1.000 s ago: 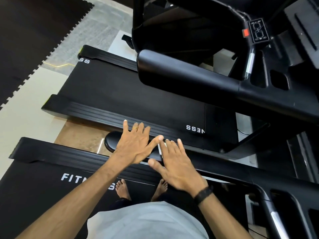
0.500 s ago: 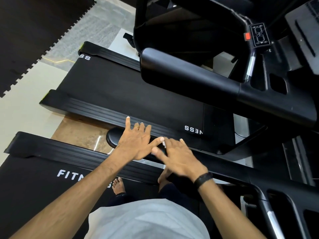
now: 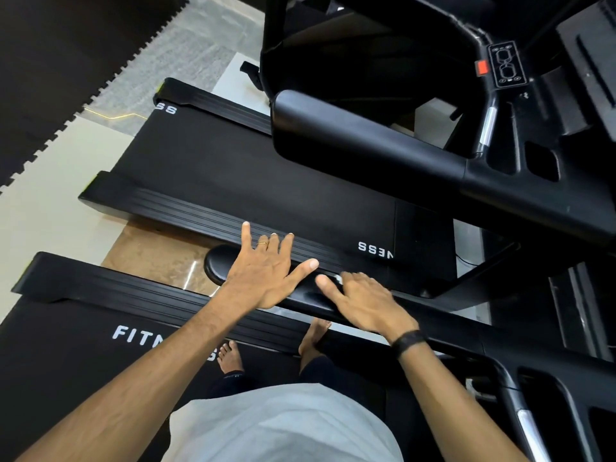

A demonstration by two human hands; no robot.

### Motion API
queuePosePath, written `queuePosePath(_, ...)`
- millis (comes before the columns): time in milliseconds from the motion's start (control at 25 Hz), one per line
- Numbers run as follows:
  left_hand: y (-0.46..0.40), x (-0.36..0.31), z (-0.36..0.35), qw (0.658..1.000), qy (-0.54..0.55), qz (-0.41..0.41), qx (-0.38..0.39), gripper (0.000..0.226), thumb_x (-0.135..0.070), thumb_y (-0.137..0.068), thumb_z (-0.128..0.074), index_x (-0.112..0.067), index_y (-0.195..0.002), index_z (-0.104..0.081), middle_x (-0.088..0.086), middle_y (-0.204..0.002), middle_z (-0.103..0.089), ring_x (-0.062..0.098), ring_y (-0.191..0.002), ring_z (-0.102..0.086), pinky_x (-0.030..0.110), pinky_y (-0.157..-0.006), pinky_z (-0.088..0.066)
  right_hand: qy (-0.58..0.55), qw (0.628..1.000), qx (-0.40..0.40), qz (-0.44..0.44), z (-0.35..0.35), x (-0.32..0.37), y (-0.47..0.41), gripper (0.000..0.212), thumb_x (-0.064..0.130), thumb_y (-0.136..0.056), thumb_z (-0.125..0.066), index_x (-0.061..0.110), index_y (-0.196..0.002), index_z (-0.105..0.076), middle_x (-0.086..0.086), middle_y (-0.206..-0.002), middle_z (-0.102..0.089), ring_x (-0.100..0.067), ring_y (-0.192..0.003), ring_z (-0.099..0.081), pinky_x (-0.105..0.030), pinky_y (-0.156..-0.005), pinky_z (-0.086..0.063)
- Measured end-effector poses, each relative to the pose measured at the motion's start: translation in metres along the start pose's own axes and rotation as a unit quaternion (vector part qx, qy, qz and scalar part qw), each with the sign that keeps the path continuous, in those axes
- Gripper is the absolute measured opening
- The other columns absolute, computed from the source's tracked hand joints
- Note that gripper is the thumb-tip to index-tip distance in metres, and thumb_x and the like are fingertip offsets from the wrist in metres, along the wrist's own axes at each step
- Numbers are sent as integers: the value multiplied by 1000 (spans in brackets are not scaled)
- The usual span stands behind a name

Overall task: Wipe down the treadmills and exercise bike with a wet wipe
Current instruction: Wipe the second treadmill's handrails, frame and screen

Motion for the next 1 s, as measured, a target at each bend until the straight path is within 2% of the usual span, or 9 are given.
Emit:
queuePosePath(160,2,-1,2,1000,6,-5,-14,99,-75,-89,15,-9,-159,-8,19,-161,-27,31,-150,-24,61,-117,17,41,987,-44,150,-24,52,40,121,92,-74,7,7,-160,1,-13,-168,3,-21,-155,10,-39,-126,3)
queuePosePath(280,1,0,0,1000,5,-11,-15,101,-76,-87,17,-8,-159,-7,19,-161,-27,32,-150,-24,62,-117,16,66,985,-56,147,-32,14,70,113,90,-76,14,13,-159,15,-4,-165,21,-10,-149,28,-34,-124,12)
queuePosePath(360,0,-2,0,1000,1,-16,-17,104,-76,-84,20,-8,-159,-7,19,-161,-28,32,-150,-25,63,-118,15,47,996,-39,69,-27,-19,58,119,92,-71,18,14,-161,7,-4,-167,12,-11,-153,18,-30,-124,9)
queuePosePath(520,-2,-1,0,1000,10,-17,-24,103,-73,-83,21,-9,-159,-8,18,-161,-28,29,-150,-25,61,-118,16,-60,998,27,-13,-5,-7,-13,111,87,-74,7,21,-142,-51,-5,-147,-53,-27,-139,-44,-41,-105,-31)
queuePosePath(640,-2,2,-1,999,22,-15,-19,98,-69,-87,22,-9,-159,-8,16,-161,-29,28,-150,-25,62,-119,13,-112,991,22,70,-2,29,-14,91,75,-89,3,23,-143,-51,0,-145,-54,-24,-138,-44,-41,-109,-29)
queuePosePath(720,-1,3,0,999,24,-14,-25,98,-68,-87,22,-8,-159,-9,16,-161,-30,28,-150,-26,61,-119,13,-94,988,-7,122,-7,21,11,100,80,-83,8,25,-151,-40,8,-154,-43,-14,-147,-31,-31,-117,-21)
queuePosePath(800,-1,0,1,999,23,-16,-27,101,-69,-85,24,-8,-158,-9,17,-160,-30,28,-149,-27,61,-119,14,-87,991,-13,97,-3,-15,25,111,89,-75,14,28,-156,-32,12,-160,-32,-8,-150,-23,-27,-122,-14)
queuePosePath(920,0,1,2,999,31,-8,-25,100,-69,-86,23,-8,-159,-7,17,-160,-29,29,-149,-27,61,-118,14,-109,990,80,-40,1,-50,1,95,80,-87,3,27,-153,-40,1,-160,-37,-21,-149,-29,-38,-118,-20)
queuePosePath(1000,-1,1,3,999,33,-5,-29,105,-70,-82,26,-8,-159,-8,15,-159,-32,28,-149,-29,60,-119,15,-135,978,141,-72,0,-33,-24,95,80,-88,1,24,-157,-31,-4,-164,-26,-25,-153,-21,-42,-121,-13)
Point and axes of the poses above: each hand's wrist, its own y-axis away from the middle knuckle, its own z-axis out of the back of the hand, x = y × z, the point moved 8 cm from there along -y, towards the middle knuckle
